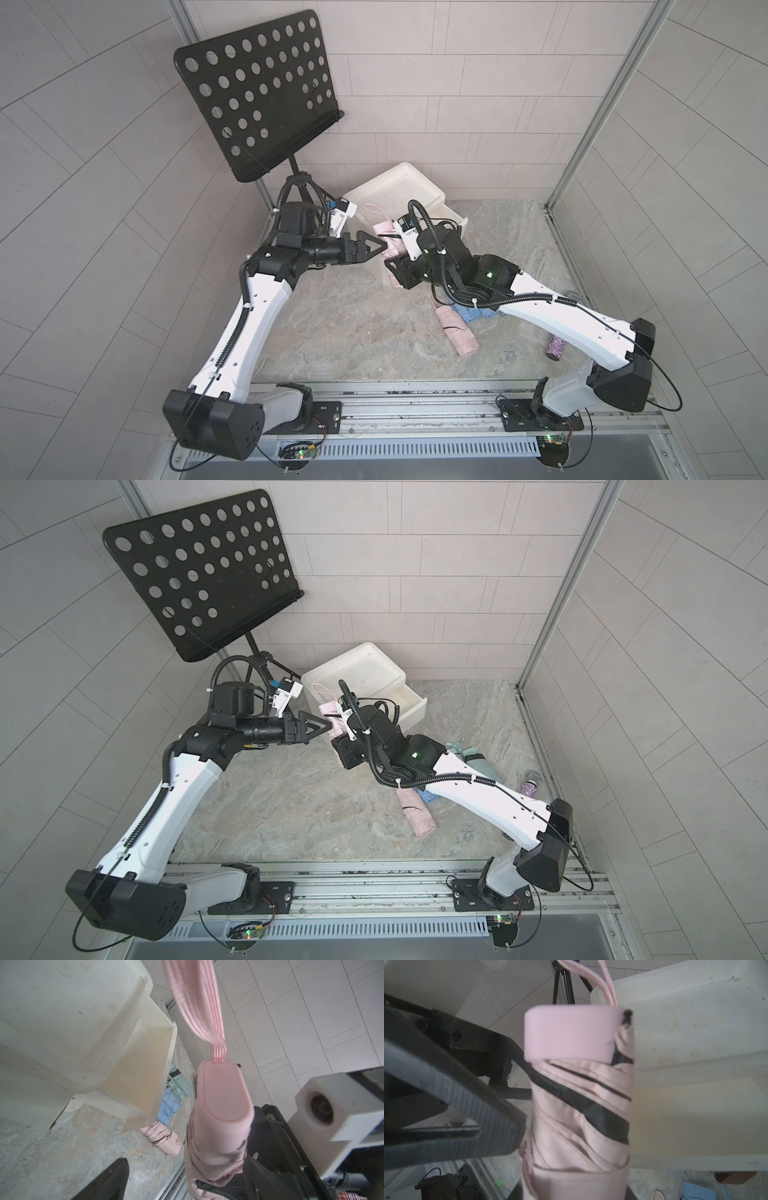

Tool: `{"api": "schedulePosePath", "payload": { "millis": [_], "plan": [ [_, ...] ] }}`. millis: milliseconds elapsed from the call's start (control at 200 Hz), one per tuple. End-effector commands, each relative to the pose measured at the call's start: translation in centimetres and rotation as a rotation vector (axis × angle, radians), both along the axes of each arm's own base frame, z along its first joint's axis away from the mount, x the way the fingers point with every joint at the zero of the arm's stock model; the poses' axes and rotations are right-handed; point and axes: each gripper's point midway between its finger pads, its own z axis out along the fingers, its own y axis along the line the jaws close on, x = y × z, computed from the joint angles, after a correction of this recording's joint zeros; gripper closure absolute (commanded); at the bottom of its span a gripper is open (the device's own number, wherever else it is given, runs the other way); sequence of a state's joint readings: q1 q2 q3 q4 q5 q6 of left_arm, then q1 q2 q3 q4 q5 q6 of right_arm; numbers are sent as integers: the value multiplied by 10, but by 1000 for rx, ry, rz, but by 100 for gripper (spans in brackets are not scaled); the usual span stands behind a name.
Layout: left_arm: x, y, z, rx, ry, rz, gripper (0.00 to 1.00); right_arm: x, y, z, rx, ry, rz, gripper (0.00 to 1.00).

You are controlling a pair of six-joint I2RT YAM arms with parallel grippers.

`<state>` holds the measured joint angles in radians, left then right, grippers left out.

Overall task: Place the umbrella in the drawer by color
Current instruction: Pick up the umbrella from the center of the board.

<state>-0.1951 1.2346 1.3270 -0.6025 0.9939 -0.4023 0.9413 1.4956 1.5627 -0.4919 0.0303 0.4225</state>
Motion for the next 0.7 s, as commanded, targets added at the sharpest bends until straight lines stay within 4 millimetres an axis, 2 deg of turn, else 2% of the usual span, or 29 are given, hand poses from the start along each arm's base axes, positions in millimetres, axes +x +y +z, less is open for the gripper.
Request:
{"api": "schedulePosePath", "payload": {
  "millis": [0, 305, 520, 695],
  "plan": [
    [0, -8, 3, -4, -20, -19, 7, 7, 9, 19, 61, -43, 0, 63],
    [4, -19, -2, 22, -26, -32, 9, 8, 17, 21, 81, -38, 14, 63],
    [9, -24, -13, 46, -13, -38, 24, 4, 18, 21, 87, -36, 23, 63],
    [13, -27, -14, 46, -8, -45, 36, 2, 20, 20, 89, -35, 30, 63]
  ]
}}
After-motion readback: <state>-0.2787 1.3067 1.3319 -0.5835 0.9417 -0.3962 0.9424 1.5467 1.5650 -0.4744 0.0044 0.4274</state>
